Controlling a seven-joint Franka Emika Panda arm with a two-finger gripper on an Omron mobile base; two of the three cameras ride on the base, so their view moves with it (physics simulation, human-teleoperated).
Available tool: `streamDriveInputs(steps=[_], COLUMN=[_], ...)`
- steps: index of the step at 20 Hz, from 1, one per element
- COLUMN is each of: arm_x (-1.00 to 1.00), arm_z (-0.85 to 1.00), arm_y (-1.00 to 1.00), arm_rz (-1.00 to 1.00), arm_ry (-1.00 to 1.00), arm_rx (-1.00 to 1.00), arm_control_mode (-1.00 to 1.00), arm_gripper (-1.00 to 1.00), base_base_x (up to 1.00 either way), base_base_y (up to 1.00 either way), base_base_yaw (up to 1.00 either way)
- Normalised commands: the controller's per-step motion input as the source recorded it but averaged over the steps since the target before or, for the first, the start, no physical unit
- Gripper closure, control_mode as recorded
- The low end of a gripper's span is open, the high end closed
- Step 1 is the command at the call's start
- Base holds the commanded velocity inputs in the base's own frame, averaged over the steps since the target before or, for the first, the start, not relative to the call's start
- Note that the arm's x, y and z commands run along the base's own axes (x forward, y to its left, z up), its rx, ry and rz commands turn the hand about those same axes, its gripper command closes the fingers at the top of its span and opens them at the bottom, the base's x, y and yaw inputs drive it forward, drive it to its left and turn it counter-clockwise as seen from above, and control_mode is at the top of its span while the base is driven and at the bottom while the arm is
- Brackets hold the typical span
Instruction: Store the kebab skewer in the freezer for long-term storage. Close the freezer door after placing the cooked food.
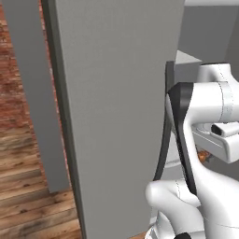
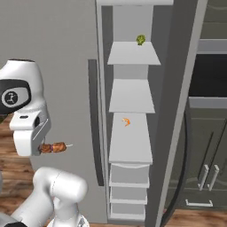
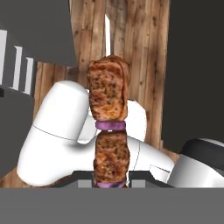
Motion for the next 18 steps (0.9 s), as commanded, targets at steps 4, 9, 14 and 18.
streamDriveInputs(steps=[4,9,14,18], arm_x=[0.0,0.0,0.0,0.0], arm_z=[0.0,0.0,0.0,0.0], arm_y=[0.0,0.0,0.0,0.0], arm_rz=[0.0,0.0,0.0,0.0], arm_ry=[0.0,0.0,0.0,0.0], arm_rx=[0.0,0.0,0.0,0.0], arm_control_mode=[1.0,1.0,1.0,1.0], arm_gripper=[1.0,1.0,1.0,1.0], base_base_x=[0.0,0.0,0.0,0.06], base_base_y=[-0.37,-0.41,-0.36,-0.32], base_base_yaw=[0.05,0.01,0.0,0.0])
